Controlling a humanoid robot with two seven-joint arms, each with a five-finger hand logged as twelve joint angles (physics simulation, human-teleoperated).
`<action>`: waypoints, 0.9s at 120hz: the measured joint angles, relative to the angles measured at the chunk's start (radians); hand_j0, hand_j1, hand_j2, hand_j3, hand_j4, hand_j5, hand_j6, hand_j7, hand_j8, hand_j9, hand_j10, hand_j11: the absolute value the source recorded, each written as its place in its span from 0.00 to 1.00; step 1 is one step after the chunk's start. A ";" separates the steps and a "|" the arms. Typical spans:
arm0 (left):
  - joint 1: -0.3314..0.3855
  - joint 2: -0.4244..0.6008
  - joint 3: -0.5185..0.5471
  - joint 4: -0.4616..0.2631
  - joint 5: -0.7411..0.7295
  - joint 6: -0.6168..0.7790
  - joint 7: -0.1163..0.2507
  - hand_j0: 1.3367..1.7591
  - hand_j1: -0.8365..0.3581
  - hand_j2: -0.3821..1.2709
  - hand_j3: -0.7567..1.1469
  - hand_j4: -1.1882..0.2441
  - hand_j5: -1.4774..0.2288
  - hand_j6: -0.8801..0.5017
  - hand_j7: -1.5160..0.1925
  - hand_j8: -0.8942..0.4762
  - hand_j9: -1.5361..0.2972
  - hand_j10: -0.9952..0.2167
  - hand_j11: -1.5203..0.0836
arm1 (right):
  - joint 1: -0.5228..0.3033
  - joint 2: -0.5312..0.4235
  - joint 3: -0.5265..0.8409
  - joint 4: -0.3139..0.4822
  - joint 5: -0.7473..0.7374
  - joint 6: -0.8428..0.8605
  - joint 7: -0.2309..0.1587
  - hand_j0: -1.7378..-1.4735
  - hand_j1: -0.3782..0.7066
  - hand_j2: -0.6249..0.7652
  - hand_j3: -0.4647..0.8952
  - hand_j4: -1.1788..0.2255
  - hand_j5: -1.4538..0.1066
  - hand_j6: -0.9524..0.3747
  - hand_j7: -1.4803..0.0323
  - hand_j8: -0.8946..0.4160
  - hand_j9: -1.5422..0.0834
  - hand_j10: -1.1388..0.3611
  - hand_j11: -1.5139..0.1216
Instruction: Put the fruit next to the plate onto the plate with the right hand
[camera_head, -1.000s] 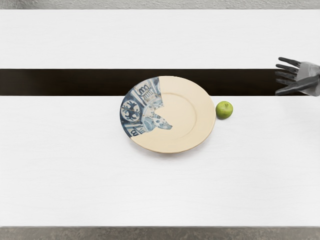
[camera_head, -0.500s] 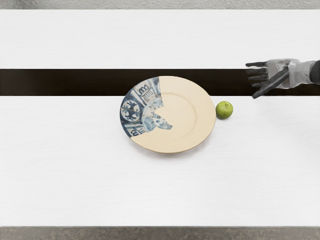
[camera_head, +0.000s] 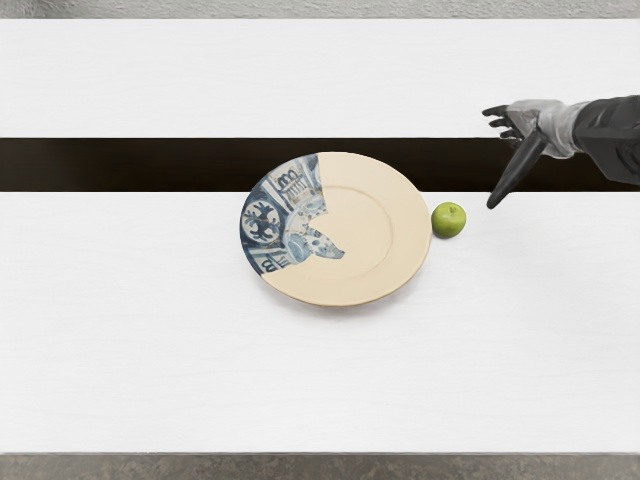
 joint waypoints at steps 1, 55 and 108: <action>0.000 0.000 0.000 0.000 0.000 0.000 0.000 0.76 0.98 0.23 0.40 0.82 0.86 0.63 0.88 0.65 0.83 0.81 0.94 | -0.004 0.002 -0.002 0.003 -0.001 -0.010 0.000 0.30 0.03 0.45 0.34 0.84 0.93 0.72 0.98 0.68 0.95 0.76 0.93; 0.000 0.000 0.000 0.000 0.000 0.000 0.000 0.76 0.98 0.23 0.40 0.82 0.86 0.63 0.88 0.65 0.83 0.81 0.94 | 0.065 0.238 -0.269 -0.079 -0.080 -0.247 -0.021 0.30 0.03 0.45 0.34 0.84 0.93 0.72 0.98 0.68 0.95 0.76 0.93; 0.000 0.000 0.000 0.000 0.000 0.000 0.000 0.76 0.98 0.23 0.40 0.82 0.86 0.63 0.88 0.65 0.83 0.81 0.94 | 0.112 0.393 -0.509 -0.212 -0.080 -0.376 -0.022 0.30 0.03 0.45 0.34 0.84 0.93 0.72 0.98 0.68 0.95 0.76 0.93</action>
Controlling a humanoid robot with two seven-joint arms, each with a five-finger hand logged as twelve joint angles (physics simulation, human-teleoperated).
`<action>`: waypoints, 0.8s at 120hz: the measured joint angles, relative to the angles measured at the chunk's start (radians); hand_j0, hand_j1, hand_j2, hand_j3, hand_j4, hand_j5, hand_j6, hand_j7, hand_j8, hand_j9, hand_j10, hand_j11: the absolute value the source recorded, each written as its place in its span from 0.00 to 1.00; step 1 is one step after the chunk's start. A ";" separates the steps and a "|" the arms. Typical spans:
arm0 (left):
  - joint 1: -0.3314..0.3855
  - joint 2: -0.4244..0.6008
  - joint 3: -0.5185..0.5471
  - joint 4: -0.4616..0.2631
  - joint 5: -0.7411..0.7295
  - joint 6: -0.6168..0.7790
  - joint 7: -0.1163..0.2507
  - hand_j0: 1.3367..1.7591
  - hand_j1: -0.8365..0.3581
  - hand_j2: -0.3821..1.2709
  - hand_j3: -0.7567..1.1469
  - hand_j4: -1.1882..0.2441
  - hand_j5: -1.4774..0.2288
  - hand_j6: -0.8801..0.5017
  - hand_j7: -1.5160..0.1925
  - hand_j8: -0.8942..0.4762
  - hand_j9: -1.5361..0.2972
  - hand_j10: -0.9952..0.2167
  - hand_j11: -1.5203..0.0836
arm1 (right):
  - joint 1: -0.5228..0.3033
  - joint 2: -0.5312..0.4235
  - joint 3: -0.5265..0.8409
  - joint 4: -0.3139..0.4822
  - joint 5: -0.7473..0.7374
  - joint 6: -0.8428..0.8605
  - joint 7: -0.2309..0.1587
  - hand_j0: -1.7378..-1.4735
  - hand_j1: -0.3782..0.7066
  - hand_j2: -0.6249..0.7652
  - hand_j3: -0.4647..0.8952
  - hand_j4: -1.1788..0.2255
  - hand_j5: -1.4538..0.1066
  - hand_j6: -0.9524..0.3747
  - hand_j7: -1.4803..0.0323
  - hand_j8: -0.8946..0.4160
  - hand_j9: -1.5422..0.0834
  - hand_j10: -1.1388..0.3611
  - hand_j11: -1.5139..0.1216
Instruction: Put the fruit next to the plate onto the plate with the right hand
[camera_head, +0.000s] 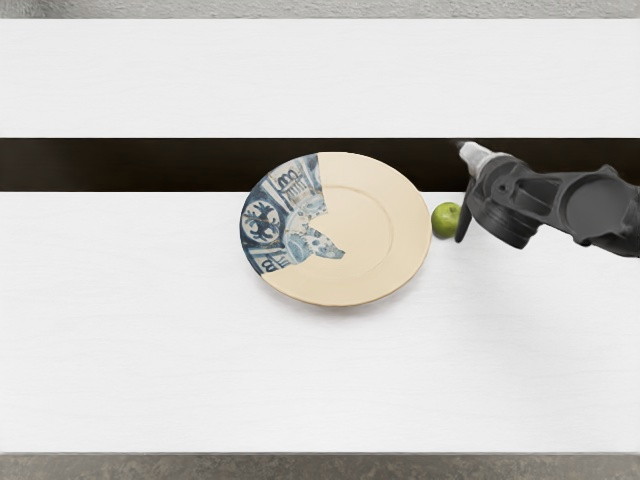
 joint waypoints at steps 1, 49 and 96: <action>0.000 0.000 0.000 0.000 0.000 0.000 0.000 0.76 0.98 0.23 0.40 0.82 0.86 0.63 0.88 0.65 0.83 0.81 0.94 | -0.001 0.002 0.000 -0.003 0.000 -0.001 0.000 0.30 0.03 0.45 0.34 0.84 0.93 0.72 0.98 0.68 0.95 0.76 0.93; 0.000 0.000 0.000 0.000 0.000 0.000 0.000 0.76 0.98 0.23 0.40 0.82 0.86 0.63 0.88 0.65 0.83 0.81 0.94 | -0.028 0.091 -0.010 -0.101 -0.002 -0.032 0.000 0.30 0.04 0.45 0.34 0.82 0.90 0.69 0.95 0.66 0.92 0.74 0.90; 0.000 0.000 0.000 0.000 0.000 0.000 0.000 0.76 0.98 0.23 0.40 0.82 0.86 0.63 0.88 0.65 0.83 0.81 0.94 | -0.047 0.106 -0.007 -0.119 0.000 -0.033 0.000 0.30 0.19 0.47 0.34 0.75 0.82 0.62 0.87 0.58 0.84 0.67 0.82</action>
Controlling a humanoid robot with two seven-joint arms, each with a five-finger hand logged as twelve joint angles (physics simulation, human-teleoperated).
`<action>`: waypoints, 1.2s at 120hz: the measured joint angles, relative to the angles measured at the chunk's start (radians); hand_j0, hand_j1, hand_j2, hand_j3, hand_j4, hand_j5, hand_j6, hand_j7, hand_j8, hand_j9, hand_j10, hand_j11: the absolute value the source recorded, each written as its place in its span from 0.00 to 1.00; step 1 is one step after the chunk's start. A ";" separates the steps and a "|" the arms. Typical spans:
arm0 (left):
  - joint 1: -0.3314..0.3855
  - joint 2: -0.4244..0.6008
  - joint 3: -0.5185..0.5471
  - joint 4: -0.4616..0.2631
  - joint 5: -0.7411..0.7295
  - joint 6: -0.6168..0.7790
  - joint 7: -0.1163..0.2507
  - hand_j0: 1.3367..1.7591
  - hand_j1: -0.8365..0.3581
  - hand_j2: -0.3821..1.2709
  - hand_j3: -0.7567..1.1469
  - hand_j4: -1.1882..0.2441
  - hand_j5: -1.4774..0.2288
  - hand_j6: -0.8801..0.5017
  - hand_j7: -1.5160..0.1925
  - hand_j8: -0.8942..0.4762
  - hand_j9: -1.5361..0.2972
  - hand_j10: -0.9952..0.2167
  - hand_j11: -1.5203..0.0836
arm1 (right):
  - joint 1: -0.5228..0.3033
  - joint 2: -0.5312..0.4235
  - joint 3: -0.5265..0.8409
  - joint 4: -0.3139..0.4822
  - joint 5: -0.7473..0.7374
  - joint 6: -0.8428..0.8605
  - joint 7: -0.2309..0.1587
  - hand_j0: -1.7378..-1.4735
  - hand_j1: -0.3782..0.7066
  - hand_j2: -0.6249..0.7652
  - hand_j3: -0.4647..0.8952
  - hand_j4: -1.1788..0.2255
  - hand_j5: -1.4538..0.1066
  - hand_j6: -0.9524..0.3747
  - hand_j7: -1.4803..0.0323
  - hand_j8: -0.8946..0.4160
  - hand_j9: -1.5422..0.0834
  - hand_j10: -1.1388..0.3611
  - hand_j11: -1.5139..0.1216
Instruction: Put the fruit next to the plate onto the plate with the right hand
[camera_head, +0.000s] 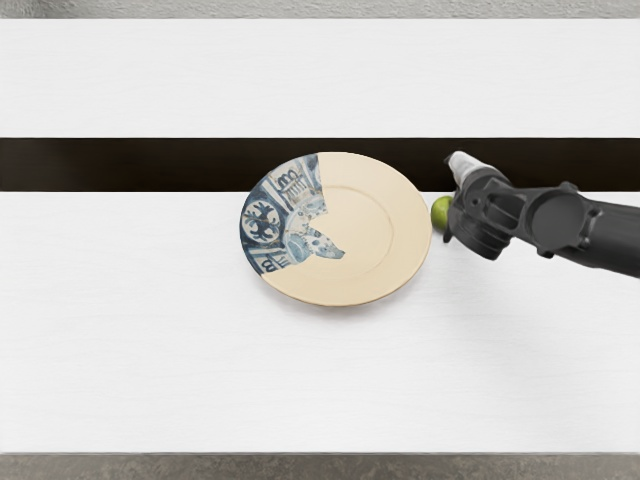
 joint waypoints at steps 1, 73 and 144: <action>0.000 0.000 0.000 0.000 0.000 0.000 0.000 0.76 0.98 0.23 0.40 0.82 0.86 0.63 0.88 0.65 0.83 0.81 0.94 | 0.001 0.000 0.000 0.000 0.000 0.000 0.000 0.30 0.20 0.47 0.34 0.74 0.82 0.61 0.87 0.58 0.84 0.67 0.82; 0.000 0.000 0.000 0.000 0.000 0.000 0.000 0.76 0.98 0.23 0.40 0.82 0.86 0.63 0.88 0.65 0.83 0.81 0.94 | 0.006 -0.008 0.012 0.008 0.010 0.010 0.000 0.30 0.35 0.44 0.34 0.63 0.68 0.49 0.72 0.45 0.71 0.56 0.69; 0.000 0.000 0.000 0.000 0.000 0.000 0.000 0.76 0.98 0.23 0.40 0.82 0.86 0.63 0.88 0.65 0.83 0.81 0.94 | 0.001 -0.033 0.073 0.010 0.014 0.077 0.001 0.31 0.59 0.60 0.34 0.39 0.41 0.31 0.44 0.35 0.44 0.38 0.42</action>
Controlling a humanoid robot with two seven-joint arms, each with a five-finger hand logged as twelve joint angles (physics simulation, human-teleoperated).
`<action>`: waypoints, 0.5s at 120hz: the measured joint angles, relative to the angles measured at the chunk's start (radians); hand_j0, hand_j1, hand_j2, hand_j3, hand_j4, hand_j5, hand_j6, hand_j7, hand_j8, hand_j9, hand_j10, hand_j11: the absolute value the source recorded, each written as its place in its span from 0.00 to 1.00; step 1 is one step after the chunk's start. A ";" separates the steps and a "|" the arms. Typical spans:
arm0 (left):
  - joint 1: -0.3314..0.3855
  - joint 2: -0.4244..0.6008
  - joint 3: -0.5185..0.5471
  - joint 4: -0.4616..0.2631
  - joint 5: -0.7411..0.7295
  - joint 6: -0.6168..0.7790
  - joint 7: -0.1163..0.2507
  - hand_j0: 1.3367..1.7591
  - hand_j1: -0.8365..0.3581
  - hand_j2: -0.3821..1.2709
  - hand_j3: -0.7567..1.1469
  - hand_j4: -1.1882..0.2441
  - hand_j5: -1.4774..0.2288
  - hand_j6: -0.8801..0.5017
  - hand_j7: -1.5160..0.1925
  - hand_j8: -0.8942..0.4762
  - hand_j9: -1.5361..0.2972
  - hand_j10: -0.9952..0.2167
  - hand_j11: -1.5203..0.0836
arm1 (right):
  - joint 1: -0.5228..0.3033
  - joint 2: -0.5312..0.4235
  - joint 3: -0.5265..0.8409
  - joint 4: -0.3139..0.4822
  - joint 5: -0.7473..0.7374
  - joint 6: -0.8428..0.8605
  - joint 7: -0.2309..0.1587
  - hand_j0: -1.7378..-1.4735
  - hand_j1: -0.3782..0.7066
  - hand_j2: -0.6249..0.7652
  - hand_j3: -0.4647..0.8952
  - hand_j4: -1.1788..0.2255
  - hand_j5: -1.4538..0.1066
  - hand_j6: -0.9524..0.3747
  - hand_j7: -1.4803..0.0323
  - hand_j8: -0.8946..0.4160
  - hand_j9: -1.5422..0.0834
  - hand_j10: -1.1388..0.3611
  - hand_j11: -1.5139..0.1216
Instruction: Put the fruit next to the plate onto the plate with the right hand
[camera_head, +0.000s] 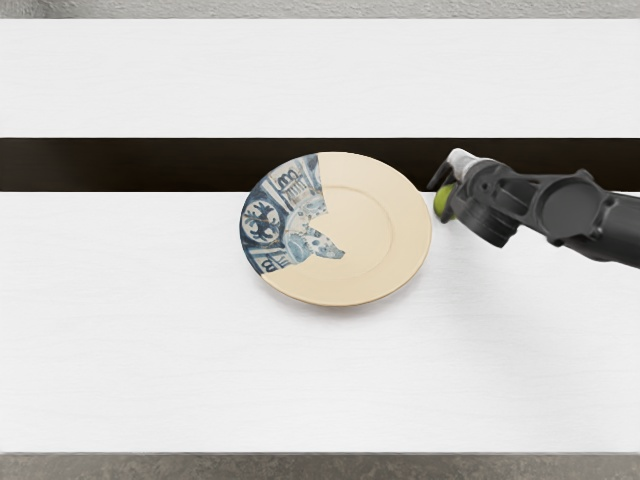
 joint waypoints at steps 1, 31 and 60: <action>0.000 0.000 0.000 0.000 0.000 0.000 0.000 0.76 0.98 0.23 0.40 0.82 0.86 0.63 0.88 0.65 0.83 0.81 0.94 | 0.000 0.000 0.001 0.000 0.000 0.001 0.000 0.31 0.59 0.61 0.34 0.39 0.40 0.30 0.43 0.35 0.43 0.38 0.41; 0.000 0.000 0.000 0.000 0.000 0.000 0.000 0.76 0.98 0.23 0.40 0.82 0.86 0.63 0.88 0.65 0.83 0.81 0.94 | -0.001 -0.015 0.013 0.000 0.001 0.020 -0.001 0.32 0.60 0.68 0.34 0.31 0.30 0.32 0.34 0.39 0.34 0.40 0.32; 0.000 0.000 0.000 0.000 0.000 0.000 0.000 0.76 0.98 0.23 0.40 0.82 0.86 0.63 0.88 0.65 0.83 0.81 0.94 | 0.020 -0.034 0.065 -0.003 0.003 0.045 -0.001 0.32 0.59 0.78 0.34 0.29 0.26 0.29 0.30 0.39 0.30 0.39 0.29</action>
